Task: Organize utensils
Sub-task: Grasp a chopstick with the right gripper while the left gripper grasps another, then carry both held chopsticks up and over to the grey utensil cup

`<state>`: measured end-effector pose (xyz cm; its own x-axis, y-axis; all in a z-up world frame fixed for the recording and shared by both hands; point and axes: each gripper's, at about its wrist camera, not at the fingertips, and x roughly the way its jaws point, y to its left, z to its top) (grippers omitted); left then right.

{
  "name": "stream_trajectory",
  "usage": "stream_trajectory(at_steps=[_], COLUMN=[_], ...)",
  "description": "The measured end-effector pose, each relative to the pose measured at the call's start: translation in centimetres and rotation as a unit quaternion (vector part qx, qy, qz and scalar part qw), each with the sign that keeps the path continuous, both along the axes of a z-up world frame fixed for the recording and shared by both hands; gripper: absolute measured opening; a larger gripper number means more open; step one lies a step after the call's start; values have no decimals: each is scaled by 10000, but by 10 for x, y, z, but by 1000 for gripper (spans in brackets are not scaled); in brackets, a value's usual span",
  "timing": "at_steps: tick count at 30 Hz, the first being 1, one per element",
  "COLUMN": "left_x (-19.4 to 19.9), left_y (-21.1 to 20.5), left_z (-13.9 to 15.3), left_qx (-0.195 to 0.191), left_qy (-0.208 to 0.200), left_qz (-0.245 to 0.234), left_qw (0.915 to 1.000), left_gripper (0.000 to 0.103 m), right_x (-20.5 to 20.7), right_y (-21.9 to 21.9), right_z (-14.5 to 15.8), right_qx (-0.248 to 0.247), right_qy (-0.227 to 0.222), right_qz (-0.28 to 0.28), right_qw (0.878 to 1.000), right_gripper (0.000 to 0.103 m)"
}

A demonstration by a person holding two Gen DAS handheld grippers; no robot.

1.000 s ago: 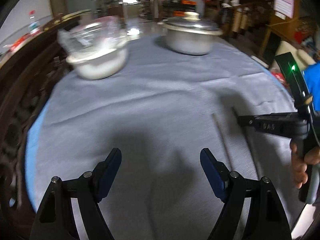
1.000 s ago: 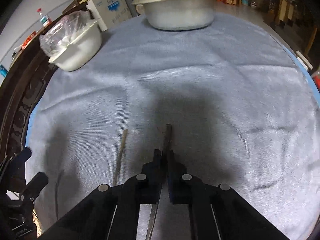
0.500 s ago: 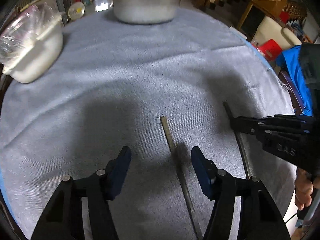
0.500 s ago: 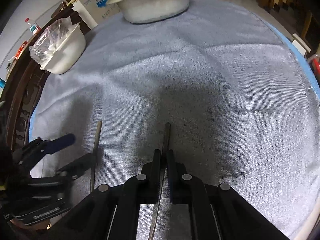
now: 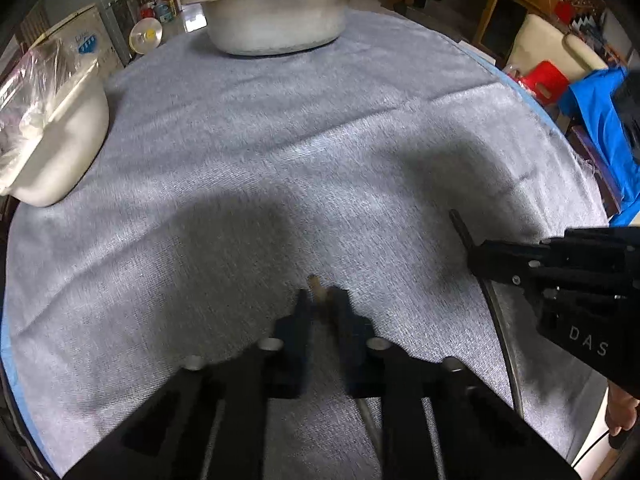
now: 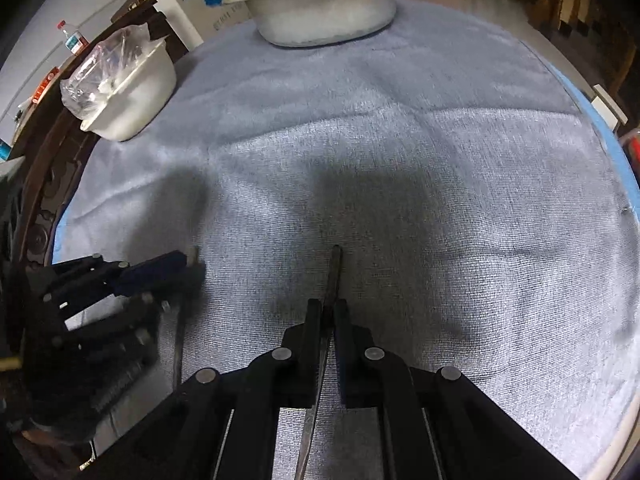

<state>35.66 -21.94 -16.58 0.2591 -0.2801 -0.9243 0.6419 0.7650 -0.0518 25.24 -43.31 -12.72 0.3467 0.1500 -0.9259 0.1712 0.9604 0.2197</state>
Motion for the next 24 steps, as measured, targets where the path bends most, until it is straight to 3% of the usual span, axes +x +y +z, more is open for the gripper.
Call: stream_trajectory(at_steps=[7, 14, 19, 24], left_x=[-9, -24, -37, -59], left_y=[32, 93, 136, 179], left_z=[7, 46, 77, 103], left_qx=[-275, -736, -979, -1273], left_qy=[-83, -444, -784, -1185], left_qz=[427, 1008, 1536, 2042], left_qw=[9987, 9912, 9801, 9633], left_gripper=[5, 5, 5, 5], right_x=[-24, -59, -101, -145], right_y=[-10, -19, -28, -29], right_z=[15, 51, 80, 104], right_qx=[444, 652, 698, 597], right_qy=[-568, -1325, -1900, -2392], right_qz=[-139, -312, -589, -825], right_qw=[9973, 9885, 9775, 9656], right_gripper=[6, 6, 6, 6])
